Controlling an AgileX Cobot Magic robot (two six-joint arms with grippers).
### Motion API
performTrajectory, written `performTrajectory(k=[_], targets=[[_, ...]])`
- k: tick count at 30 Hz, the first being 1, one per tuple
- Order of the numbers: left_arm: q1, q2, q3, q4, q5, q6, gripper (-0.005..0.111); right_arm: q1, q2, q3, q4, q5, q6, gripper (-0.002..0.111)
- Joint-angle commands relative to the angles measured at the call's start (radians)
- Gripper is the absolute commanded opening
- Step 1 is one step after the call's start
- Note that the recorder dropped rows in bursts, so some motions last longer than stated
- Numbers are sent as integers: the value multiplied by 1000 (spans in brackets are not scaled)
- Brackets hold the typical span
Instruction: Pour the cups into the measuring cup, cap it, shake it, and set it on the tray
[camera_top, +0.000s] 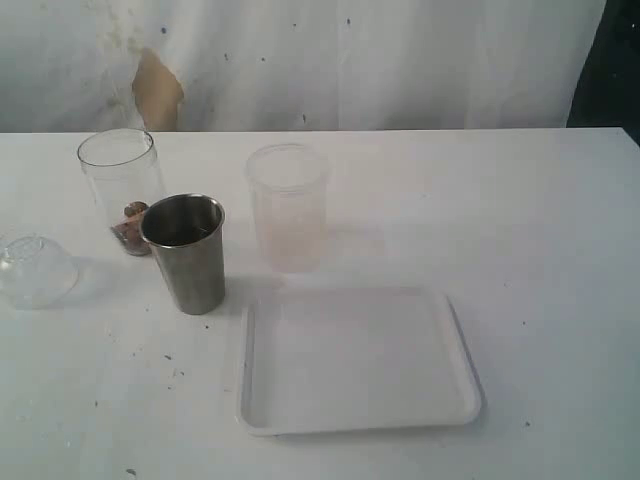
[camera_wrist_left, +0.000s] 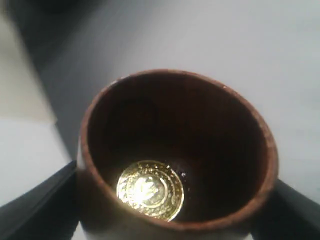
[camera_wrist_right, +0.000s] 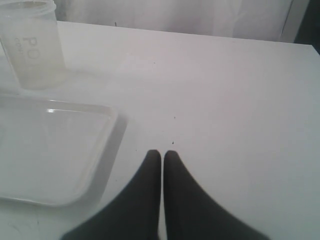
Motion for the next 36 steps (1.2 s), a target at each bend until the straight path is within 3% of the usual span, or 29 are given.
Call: performTrajectory(k=[1, 5, 8, 14, 18, 23, 28, 33, 36], targets=[[0, -15, 72, 686, -206, -277, 0, 4, -6, 5, 0, 0, -6, 2], [-2, -17, 140, 920, -196, -263, 0, 4, -6, 5, 0, 0, -6, 2], [-9, -33, 261, 911, -268, -299, 0, 4, -6, 5, 0, 0, -6, 2], [-10, -91, 512, 912, -505, -212, 0, 4, -6, 5, 0, 0, -6, 2], [-12, -107, 623, 1033, -558, -208, 0, 4, -6, 5, 0, 0, -6, 2], [-91, -107, 689, 1210, -561, -143, 0, 27, -6, 5, 0, 0, -6, 2], [-176, -107, 751, 1240, -533, -32, 0, 68, -6, 5, 0, 0, -6, 2], [-194, -107, 778, 1257, -355, 12, 0, 73, -6, 5, 0, 0, -6, 2], [-194, -91, 778, 1190, -238, -78, 0, 73, -6, 5, 0, 0, -6, 2]])
